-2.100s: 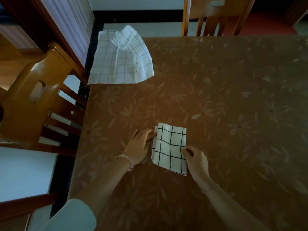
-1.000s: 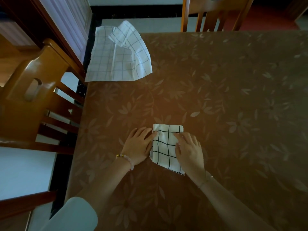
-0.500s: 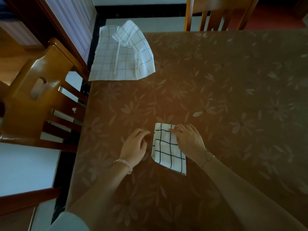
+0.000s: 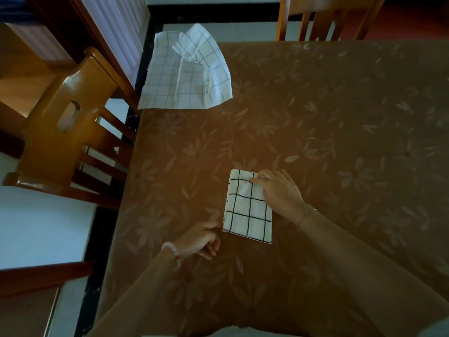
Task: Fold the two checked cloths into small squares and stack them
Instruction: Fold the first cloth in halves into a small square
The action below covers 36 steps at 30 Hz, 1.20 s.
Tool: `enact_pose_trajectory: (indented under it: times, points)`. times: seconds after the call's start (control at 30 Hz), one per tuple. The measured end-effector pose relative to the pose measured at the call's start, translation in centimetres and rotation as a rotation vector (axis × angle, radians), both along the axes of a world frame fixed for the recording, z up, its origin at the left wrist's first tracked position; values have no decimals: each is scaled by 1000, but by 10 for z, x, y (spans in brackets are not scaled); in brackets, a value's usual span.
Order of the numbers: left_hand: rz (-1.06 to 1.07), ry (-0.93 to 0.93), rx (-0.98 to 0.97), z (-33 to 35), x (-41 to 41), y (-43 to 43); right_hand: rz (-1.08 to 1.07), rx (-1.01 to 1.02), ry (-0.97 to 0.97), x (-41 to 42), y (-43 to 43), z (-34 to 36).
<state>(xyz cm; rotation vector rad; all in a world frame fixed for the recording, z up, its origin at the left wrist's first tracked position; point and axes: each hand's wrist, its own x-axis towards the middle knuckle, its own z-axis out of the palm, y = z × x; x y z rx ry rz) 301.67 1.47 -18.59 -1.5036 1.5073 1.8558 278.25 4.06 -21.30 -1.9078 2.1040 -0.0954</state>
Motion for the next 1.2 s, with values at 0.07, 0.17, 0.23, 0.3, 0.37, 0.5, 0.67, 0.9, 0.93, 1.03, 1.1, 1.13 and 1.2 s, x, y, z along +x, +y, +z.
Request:
enact_pose_trajectory:
  times: [0.07, 0.17, 0.23, 0.3, 0.37, 0.5, 0.67, 0.9, 0.93, 1.03, 1.1, 1.13, 1.2]
  points:
    - [19, -15, 5, -6, 10, 2, -5, -3, -7, 1, 1, 1]
    - [82, 3, 14, -2, 15, 7, -3, -12, -10, 1, 4, 0]
    - [92, 0, 19, 0, 14, 10, -1, -1, -8, 1, 4, 0]
    - [93, 8, 31, 3, 13, 12, 0, 12, -1, 2, 4, 1]
    - [165, 37, 18, 5, 14, 13, 7, 13, 10, 3, 5, 1]
    - [415, 153, -285, 3, 11, 7, 27, 11, 35, 3, 9, 0]
    - [-328, 108, -1127, 2, -34, -12, 29, 10, 41, 3, 12, -1]
    - [-866, -83, -1275, -33, -65, -36, -20, -35, -12, 8, 15, -2]
    - [-881, -98, -1281, -37, -63, -35, -33, -59, -30, 9, 16, -4]
    - [-868, -99, -1291, -44, -57, -33, -75, -165, -31, 12, 19, -13]
    - [-862, -109, -1277, -49, -55, -30, -113, -211, -19, 17, 22, -18]
    - [-855, -117, -1273, -52, -55, -29, -125, -221, -15, 21, 24, -20]
    - [-823, -131, -1286, -57, -56, -27, -144, -202, -17, 29, 26, -24]
